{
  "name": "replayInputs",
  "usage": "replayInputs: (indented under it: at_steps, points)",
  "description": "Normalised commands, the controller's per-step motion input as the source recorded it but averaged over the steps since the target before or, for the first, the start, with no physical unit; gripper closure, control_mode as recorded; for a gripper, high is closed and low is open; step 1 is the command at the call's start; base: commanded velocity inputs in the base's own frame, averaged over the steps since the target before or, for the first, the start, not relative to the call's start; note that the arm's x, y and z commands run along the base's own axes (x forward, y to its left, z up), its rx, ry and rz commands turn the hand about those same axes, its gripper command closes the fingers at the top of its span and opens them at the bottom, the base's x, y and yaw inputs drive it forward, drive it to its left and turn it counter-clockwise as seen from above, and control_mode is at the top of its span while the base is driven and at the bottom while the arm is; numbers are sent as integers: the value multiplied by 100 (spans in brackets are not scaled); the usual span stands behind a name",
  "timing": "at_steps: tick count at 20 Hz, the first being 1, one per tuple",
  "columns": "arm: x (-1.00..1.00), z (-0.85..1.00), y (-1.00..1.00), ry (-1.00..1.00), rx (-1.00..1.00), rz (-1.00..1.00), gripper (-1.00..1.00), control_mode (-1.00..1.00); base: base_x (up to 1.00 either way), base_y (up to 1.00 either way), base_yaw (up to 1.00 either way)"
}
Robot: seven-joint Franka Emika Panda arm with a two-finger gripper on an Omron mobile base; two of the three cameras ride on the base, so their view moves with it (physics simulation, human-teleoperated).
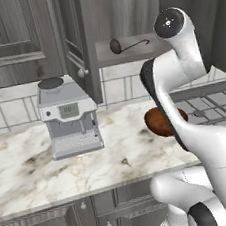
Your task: Open the cabinet and move the ladle to the pot. Then close the cabinet.
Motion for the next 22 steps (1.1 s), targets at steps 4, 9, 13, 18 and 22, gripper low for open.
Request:
replayInputs:
  at_steps: [4, 9, 13, 18, 22]
  points:
    - [25, 15, 15, 7, 0, 58, -100, -100, 0, 0, 0]
    - [30, 20, 19, 6, -7, 49, -100, -100, 0, 0, 0]
    - [15, 44, 30, 0, -20, 40, -100, -100, 0, 0, 0]
    - [0, 37, 36, 0, -32, 36, -100, -100, 0, 0, 0]
    - [8, 2, 45, 0, -44, 27, -100, -100, 0, 0, 0]
